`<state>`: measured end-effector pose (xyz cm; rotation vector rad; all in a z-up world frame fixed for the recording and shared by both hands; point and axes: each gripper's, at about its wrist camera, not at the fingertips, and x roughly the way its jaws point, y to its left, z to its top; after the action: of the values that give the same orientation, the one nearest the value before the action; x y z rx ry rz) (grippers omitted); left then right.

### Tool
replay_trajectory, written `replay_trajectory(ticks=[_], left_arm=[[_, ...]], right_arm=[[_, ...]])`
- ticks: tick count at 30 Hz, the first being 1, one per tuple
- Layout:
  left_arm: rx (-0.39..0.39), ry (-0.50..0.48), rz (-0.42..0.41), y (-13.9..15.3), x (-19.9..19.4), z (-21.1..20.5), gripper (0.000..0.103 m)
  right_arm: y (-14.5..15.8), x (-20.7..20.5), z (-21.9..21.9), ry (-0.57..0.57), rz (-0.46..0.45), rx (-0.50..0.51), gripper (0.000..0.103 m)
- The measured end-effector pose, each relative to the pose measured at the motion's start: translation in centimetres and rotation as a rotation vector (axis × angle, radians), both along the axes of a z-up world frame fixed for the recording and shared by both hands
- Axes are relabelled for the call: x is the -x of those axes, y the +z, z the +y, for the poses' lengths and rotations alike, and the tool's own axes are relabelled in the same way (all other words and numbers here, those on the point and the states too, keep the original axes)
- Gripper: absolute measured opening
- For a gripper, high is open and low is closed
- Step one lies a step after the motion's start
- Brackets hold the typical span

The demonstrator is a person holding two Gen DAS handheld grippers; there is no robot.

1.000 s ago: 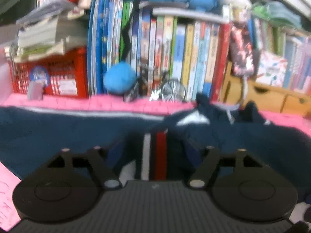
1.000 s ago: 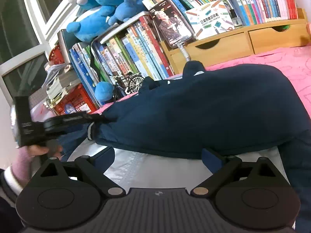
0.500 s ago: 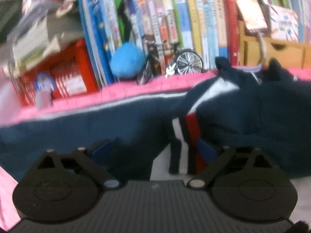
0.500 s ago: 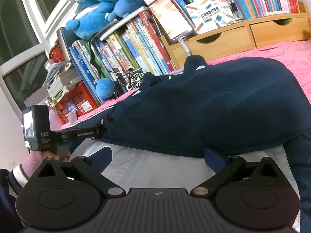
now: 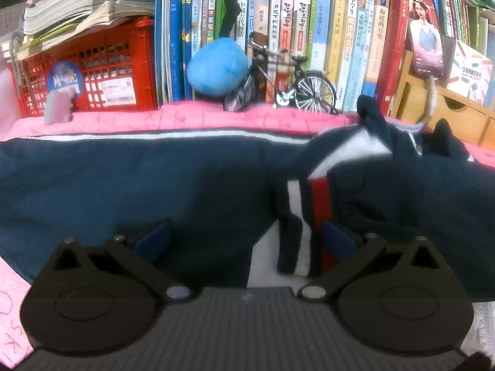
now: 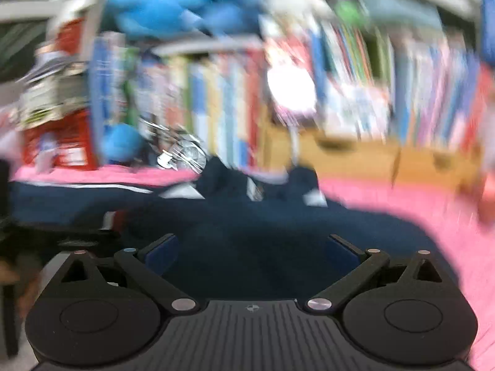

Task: Fold clothes

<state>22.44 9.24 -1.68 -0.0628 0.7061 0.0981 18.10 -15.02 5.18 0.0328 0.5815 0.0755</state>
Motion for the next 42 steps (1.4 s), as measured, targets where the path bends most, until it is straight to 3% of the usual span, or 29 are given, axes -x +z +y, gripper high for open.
replay_trajectory(ticks=[3,8,9,10,13,17,21,23,27,31,36,42], left_arm=[[0.001,0.0,0.0,-0.1,0.0,0.0,0.103],[0.002,-0.001,-0.001,-0.1,0.0,0.0,0.103],[0.003,-0.001,-0.001,-0.1,0.0,0.1,0.103],[0.003,-0.001,-0.001,-0.1,0.0,0.1,0.103],[0.003,-0.002,-0.001,-0.1,0.0,0.1,0.103],[0.003,-0.003,-0.002,-0.1,0.0,0.1,0.103],[0.003,-0.003,-0.002,-0.2,0.0,0.1,0.103],[0.003,-0.002,-0.002,-0.2,0.0,0.1,0.103],[0.003,-0.002,-0.002,-0.2,0.0,0.1,0.103],[0.003,-0.002,-0.002,-0.2,0.0,0.1,0.103],[0.004,-0.002,-0.002,-0.2,0.0,0.1,0.103],[0.006,-0.005,-0.002,-0.2,0.0,0.1,0.103]], right_arm=[[-2.0,-1.5,-4.5,-0.103,0.149,-0.018,0.086],[-2.5,0.8,-11.7,-0.151,0.13,0.054,0.086],[-2.4,0.9,-12.7,-0.196,0.134,0.077,0.087],[-2.3,0.8,-14.1,-0.262,0.148,0.075,0.096],[-2.6,1.1,-18.5,-0.428,0.18,0.019,0.097],[-1.1,2.1,-21.1,-0.639,0.193,0.07,0.081],[1.6,3.2,-18.7,-0.485,0.063,-0.07,0.081],[2.0,1.8,-15.4,-0.345,0.046,-0.112,0.081],[1.0,-1.7,-6.6,-0.06,0.048,-0.099,0.081],[-1.0,-4.9,-0.4,0.102,0.11,-0.076,0.078],[-2.3,-7.9,-2.4,0.052,0.178,-0.06,0.071],[-2.2,-9.2,-11.6,-0.093,0.18,-0.018,0.041]])
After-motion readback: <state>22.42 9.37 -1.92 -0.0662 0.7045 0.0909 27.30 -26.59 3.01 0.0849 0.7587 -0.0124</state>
